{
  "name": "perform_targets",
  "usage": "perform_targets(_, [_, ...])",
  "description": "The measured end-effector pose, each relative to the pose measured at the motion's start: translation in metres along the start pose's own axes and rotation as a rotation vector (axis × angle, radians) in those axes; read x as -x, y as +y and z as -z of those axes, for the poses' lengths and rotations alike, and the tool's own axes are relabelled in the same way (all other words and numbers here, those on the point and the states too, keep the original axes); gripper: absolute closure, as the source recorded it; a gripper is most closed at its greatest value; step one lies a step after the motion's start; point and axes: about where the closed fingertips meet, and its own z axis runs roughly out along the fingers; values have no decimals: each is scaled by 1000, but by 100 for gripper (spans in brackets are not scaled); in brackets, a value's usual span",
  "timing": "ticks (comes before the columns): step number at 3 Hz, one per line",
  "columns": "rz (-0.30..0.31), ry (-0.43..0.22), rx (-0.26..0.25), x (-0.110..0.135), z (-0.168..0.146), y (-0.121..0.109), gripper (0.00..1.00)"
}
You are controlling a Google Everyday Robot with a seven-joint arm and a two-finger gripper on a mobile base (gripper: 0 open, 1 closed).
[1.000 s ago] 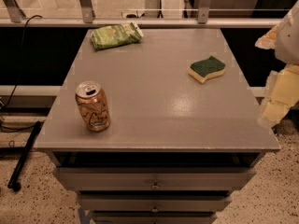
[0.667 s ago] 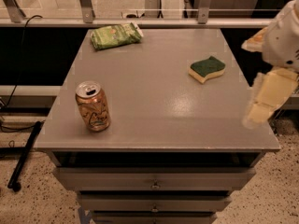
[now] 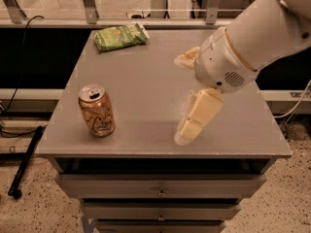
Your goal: Move orange can near green jalapeno chip bag
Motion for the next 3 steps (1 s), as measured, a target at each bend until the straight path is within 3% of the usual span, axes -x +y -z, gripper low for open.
perform_targets(1, [37, -164, 57, 44, -43, 4, 0])
perform_targets(3, [17, -374, 137, 94, -113, -3, 0])
